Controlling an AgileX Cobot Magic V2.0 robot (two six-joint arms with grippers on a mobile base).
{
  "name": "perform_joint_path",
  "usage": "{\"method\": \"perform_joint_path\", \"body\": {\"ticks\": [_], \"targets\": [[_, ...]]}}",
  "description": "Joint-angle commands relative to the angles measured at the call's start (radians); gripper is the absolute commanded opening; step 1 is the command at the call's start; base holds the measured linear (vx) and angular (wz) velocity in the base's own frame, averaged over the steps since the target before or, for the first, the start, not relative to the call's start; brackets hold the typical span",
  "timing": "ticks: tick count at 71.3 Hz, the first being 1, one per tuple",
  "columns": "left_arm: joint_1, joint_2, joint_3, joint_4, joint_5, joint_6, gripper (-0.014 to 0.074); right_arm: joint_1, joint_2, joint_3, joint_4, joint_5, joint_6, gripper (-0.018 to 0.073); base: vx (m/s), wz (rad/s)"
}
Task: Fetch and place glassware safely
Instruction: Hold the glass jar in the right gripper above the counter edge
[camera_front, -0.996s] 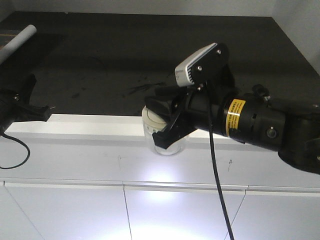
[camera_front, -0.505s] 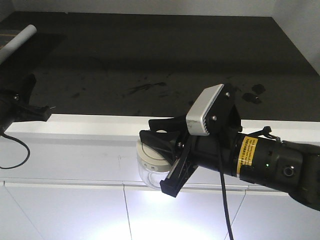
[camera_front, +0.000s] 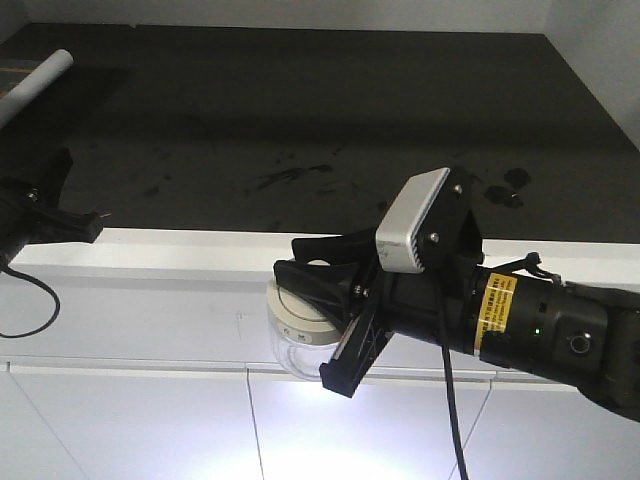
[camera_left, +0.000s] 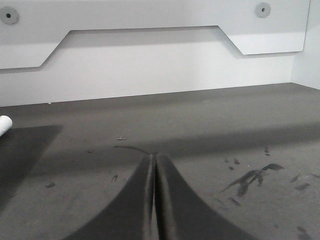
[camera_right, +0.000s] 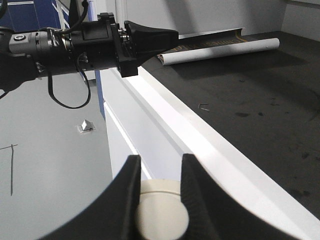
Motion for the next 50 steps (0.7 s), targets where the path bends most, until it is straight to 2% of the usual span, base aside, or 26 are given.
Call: {"method": "perform_joint_path", "body": {"ticks": [1, 50], "targets": [[-0.001, -0.032, -0.020, -0.019, -0.072, -0.003, 0.0003, -0.001, -0.038, -0.030, 0.045, -0.064, -0.012, 0.0000, 0.00, 0.00], [-0.001, -0.032, -0.020, -0.019, -0.072, -0.003, 0.0003, -0.001, -0.038, -0.030, 0.045, -0.064, -0.012, 0.0000, 0.00, 0.00]]}}
